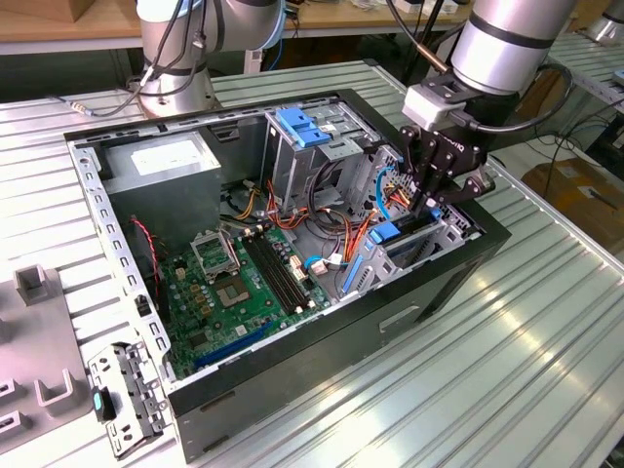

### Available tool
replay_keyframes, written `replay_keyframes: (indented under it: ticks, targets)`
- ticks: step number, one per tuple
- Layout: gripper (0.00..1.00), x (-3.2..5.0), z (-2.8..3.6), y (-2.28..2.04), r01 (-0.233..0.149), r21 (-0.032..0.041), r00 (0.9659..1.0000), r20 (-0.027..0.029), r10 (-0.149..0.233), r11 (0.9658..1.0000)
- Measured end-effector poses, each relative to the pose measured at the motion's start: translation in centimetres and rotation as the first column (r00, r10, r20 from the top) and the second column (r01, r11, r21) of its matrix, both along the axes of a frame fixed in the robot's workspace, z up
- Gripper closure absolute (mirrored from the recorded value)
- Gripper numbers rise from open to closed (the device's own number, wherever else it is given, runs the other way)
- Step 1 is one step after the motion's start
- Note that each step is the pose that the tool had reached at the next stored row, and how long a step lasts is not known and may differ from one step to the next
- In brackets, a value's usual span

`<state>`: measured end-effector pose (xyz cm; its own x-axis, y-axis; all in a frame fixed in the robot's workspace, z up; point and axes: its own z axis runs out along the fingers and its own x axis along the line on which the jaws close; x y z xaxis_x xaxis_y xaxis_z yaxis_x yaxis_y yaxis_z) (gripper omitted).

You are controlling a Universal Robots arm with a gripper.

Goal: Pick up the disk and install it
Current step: 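Insert the first disk wire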

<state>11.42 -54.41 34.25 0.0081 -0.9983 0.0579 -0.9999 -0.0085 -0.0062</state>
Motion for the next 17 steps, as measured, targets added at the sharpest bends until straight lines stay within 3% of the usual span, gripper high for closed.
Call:
replay_keyframes:
  ticks: [2, 6, 8, 10, 17]
  targets:
    - [0.76, 0.0, 0.05, -0.01, 0.0, -0.0001, 1.0, 0.0, 0.0, 1.0]
    - [0.76, 0.0, 1.19, 0.0, 0.0, 0.0, 1.0, 0.0, 0.0, 1.0]
    - [0.77, 0.0, 1.24, 0.0, 0.0, 0.0003, 1.0, 0.0, 0.0, 1.0]
    - [0.89, 0.0, 1.27, 0.0, 0.0, 0.0, 1.0, 0.0, 0.0, 1.0]
    - [0.89, 0.0, 1.31, 0.0, 0.0, 0.0, 1.0, 0.0, 0.0, 1.0]
